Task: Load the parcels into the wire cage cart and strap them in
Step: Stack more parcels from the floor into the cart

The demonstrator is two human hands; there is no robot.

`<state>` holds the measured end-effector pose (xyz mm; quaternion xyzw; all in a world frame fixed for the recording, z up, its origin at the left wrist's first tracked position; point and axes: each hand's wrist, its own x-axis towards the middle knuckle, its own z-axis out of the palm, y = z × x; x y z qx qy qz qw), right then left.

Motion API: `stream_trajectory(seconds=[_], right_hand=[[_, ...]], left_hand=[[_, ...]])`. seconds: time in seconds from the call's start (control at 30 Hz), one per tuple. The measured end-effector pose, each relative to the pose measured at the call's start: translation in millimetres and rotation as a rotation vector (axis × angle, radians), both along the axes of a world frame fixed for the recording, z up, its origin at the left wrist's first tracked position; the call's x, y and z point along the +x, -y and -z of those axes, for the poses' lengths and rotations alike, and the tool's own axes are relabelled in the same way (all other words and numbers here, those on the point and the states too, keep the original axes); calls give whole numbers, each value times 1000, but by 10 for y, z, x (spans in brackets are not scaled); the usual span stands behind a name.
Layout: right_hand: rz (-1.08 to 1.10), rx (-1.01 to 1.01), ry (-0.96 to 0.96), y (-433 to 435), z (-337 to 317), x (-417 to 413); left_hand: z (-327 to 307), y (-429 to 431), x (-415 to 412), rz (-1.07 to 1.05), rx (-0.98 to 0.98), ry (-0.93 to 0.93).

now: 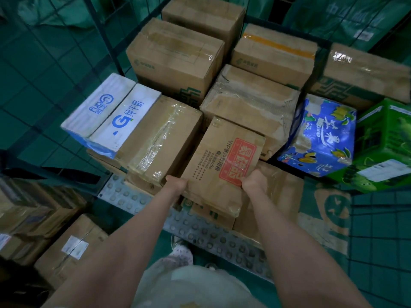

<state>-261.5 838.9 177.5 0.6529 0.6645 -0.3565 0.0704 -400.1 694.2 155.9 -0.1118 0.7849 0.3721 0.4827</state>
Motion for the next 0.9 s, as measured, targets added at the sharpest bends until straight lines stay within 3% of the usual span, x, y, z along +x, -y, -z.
stream_trajectory(seconds=[0.13, 0.23, 0.57, 0.9], right_hand=[[-94, 44, -55, 98, -121, 84], [-179, 67, -114, 196, -218, 117], [-398, 48, -258, 655, -465, 304], [-802, -39, -227, 1678, -501, 70]], left_hand=[[61, 129, 14, -45, -3, -93], [-264, 252, 208, -108, 21, -147], [-459, 891, 918, -309, 129, -96], [-398, 2238, 1331, -730, 67, -89]])
